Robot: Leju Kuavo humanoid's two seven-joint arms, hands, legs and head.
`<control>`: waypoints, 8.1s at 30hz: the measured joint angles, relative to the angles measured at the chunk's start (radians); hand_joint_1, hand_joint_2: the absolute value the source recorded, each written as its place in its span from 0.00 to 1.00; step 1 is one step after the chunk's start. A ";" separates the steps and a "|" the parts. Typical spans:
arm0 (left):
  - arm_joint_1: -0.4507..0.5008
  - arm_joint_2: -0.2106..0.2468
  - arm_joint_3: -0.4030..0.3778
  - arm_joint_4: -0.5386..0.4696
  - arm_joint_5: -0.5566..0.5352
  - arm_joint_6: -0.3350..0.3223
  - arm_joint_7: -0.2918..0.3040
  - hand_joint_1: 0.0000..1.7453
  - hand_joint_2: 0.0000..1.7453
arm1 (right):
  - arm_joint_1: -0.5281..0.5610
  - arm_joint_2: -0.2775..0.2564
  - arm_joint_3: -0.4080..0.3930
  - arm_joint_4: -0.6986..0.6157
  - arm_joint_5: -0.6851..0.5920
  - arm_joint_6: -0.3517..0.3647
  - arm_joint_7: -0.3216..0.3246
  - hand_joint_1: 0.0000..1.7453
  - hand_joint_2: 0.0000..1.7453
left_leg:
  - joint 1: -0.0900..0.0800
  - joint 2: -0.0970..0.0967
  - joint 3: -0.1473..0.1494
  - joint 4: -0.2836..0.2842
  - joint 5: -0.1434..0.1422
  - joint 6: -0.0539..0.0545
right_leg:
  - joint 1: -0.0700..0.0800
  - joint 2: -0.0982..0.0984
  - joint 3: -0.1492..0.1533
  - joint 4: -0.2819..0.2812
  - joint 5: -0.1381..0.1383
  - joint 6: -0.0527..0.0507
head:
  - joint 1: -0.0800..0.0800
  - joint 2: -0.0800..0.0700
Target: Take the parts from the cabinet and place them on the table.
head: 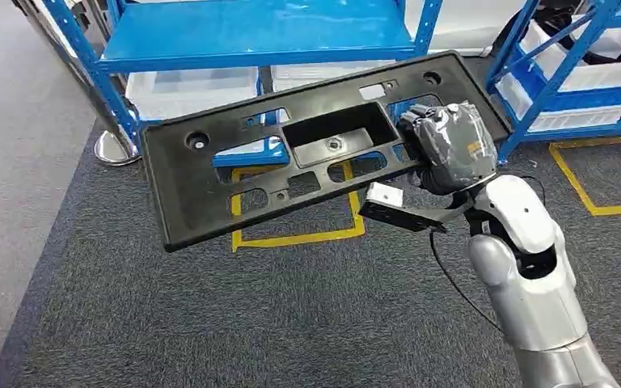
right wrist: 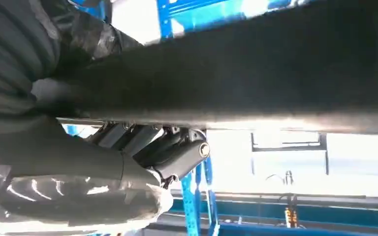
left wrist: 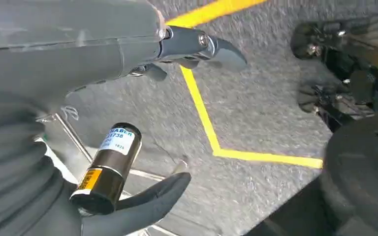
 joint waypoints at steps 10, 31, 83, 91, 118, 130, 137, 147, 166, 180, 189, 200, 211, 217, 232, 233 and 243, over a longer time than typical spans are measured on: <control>-0.001 0.000 0.007 0.000 -0.006 -0.002 0.000 0.00 1.00 | -0.009 -0.010 -0.001 0.024 0.000 0.005 0.000 1.00 1.00 | 0.008 0.087 -0.003 0.020 -0.015 -0.010 | -0.030 -0.088 -0.016 0.057 0.012 0.045 | 0.005 0.000; -0.011 0.054 0.032 0.000 -0.168 -0.018 0.005 0.00 1.00 | -0.014 0.074 0.070 0.061 0.013 0.058 -0.007 1.00 1.00 | -0.020 -0.049 -0.012 0.036 -0.027 0.012 | -0.013 0.085 -0.042 0.007 0.045 0.007 | 0.000 0.000; -0.050 0.201 0.021 0.000 -0.461 -0.064 -0.055 0.00 1.00 | -0.027 0.284 0.403 0.108 0.000 0.101 0.055 1.00 1.00 | -0.001 0.023 -0.138 0.347 -0.200 -0.052 | 0.007 -0.035 -0.008 -0.014 0.033 -0.039 | 0.008 0.000; -0.036 0.212 0.068 0.000 -0.466 -0.097 -0.055 0.00 1.00 | -0.035 0.270 0.399 0.114 0.040 0.081 0.074 1.00 1.00 | 0.007 -0.043 -0.026 0.065 -0.046 -0.041 | 0.000 0.065 -0.032 0.019 0.030 -0.006 | 0.009 0.000; 0.072 0.154 0.380 0.000 -0.407 -0.099 -0.021 0.00 1.00 | 0.061 -0.029 0.130 0.092 0.107 0.024 0.044 1.00 1.00 | -0.002 -0.016 -0.056 0.111 -0.030 -0.027 | 0.014 0.020 -0.008 0.009 0.019 -0.032 | 0.010 0.000; 0.079 0.142 0.395 0.000 -0.420 -0.092 -0.024 0.00 1.00 | 0.080 -0.056 0.114 0.094 0.117 0.024 0.043 1.00 1.00 | -0.004 0.054 -0.027 0.049 -0.034 0.013 | -0.006 -0.055 -0.172 0.320 -0.107 0.029 | 0.015 0.000; 0.077 0.140 0.408 0.000 -0.437 -0.095 -0.024 0.00 1.00 | 0.066 -0.064 0.055 0.111 0.130 0.026 0.051 1.00 1.00 | -0.011 0.116 -0.011 0.050 -0.050 -0.012 | 0.007 -0.106 -0.017 0.009 0.016 0.010 | 0.014 0.000; 0.073 0.137 0.422 0.000 -0.447 -0.095 -0.024 0.00 1.00 | 0.063 -0.067 0.023 0.133 0.146 0.031 0.051 1.00 1.00 | -0.003 0.018 -0.137 0.273 -0.106 -0.028 | 0.003 0.003 -0.005 0.000 0.022 -0.026 | 0.014 0.000; 0.072 0.144 0.435 0.000 -0.479 -0.109 -0.023 0.00 1.00 | 0.038 -0.066 -0.018 0.166 0.161 0.062 0.054 1.00 1.00 | -0.015 0.110 -0.026 0.053 -0.036 0.000 | 0.004 -0.125 -0.012 0.003 0.020 0.014 | 0.015 0.000; 0.065 0.180 0.475 0.000 -0.527 -0.132 -0.019 0.00 1.00 | -0.042 -0.102 -0.175 0.389 0.252 0.053 0.109 1.00 1.00 | 0.000 -0.045 -0.060 0.089 -0.025 -0.022 | -0.006 0.027 -0.009 0.016 0.014 -0.011 | 0.016 0.000; 0.065 0.198 0.507 0.000 -0.570 -0.145 -0.018 0.00 1.00 | -0.115 -0.179 -0.297 0.600 0.325 0.026 0.177 1.00 1.00 | -0.006 0.017 -0.047 0.051 -0.011 0.026 | -0.007 -0.046 -0.119 0.207 -0.081 0.036 | 0.020 0.000; 0.071 0.212 0.554 0.000 -0.629 -0.149 -0.024 0.00 1.00 | -0.121 -0.307 -0.562 0.881 0.413 -0.055 0.237 1.00 1.00 | -0.019 0.131 -0.008 0.048 -0.050 -0.003 | 0.011 -0.103 -0.028 -0.001 0.038 0.004 | 0.019 0.000; 0.069 0.225 0.573 0.000 -0.700 -0.133 -0.039 0.00 1.00 | -0.059 -0.349 -0.715 1.032 0.465 -0.044 0.314 1.00 1.00 | -0.020 0.002 -0.058 0.075 -0.018 0.013 | 0.007 -0.039 -0.005 0.000 0.021 -0.016 | 0.018 0.000; 0.053 0.232 0.574 0.000 -0.750 -0.129 -0.046 0.00 1.00 | 0.004 -0.320 -0.788 1.071 0.472 -0.028 0.328 1.00 1.00 | -0.026 0.010 -0.048 0.058 -0.012 0.008 | 0.008 -0.033 -0.005 0.003 0.018 -0.007 | 0.019 0.000; -0.047 0.285 0.527 0.000 -0.988 -0.090 -0.076 0.00 0.00 | -0.110 -0.080 -0.710 1.061 0.485 0.033 0.394 0.00 0.00 | -0.015 0.042 -0.037 0.058 -0.019 0.006 | 0.015 -0.003 0.009 -0.005 0.026 -0.004 | 0.018 0.000; -0.061 0.287 0.524 0.000 -0.994 -0.088 -0.075 0.00 0.00 | -0.123 -0.050 -0.683 1.057 0.485 0.042 0.398 0.00 0.00 | -0.016 0.043 -0.035 0.058 -0.019 0.006 | 0.015 -0.002 0.009 -0.005 0.026 -0.004 | 0.018 0.000; -0.064 0.288 0.521 0.000 -1.025 -0.079 -0.076 0.00 0.00 | -0.128 0.033 -0.634 1.025 0.485 0.069 0.374 0.00 0.00 | -0.014 0.019 -0.040 0.058 -0.007 0.002 | 0.016 -0.026 0.004 -0.003 0.027 -0.007 | 0.018 0.000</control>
